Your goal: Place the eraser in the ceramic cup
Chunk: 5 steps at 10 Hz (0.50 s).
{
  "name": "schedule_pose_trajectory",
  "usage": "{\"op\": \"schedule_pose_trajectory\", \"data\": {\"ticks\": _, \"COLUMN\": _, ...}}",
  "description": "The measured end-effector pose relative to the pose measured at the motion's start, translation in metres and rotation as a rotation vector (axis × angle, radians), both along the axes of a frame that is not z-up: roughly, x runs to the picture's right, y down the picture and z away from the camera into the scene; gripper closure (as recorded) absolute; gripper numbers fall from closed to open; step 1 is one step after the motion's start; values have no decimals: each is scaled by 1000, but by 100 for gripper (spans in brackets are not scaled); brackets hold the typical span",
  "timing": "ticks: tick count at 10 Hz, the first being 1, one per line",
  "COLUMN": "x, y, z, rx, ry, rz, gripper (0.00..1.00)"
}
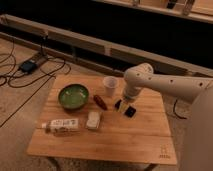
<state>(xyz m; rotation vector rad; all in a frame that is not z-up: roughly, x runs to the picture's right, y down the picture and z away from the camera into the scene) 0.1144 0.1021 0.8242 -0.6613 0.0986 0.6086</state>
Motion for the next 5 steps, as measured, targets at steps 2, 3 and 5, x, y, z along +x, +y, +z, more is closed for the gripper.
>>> {"op": "schedule_pose_trajectory", "data": {"ticks": 2, "x": -13, "y": -4, "z": 20, "rx": -3, "ry": 0, "rz": -27, "gripper": 20}}
{"op": "schedule_pose_trajectory", "data": {"ticks": 3, "x": -15, "y": -5, "z": 26, "rx": -5, "ry": -1, "rz": -32, "gripper": 20}}
{"op": "schedule_pose_trajectory", "data": {"ticks": 5, "x": -14, "y": -5, "z": 40, "rx": -11, "ry": -8, "rz": -42, "gripper": 20}}
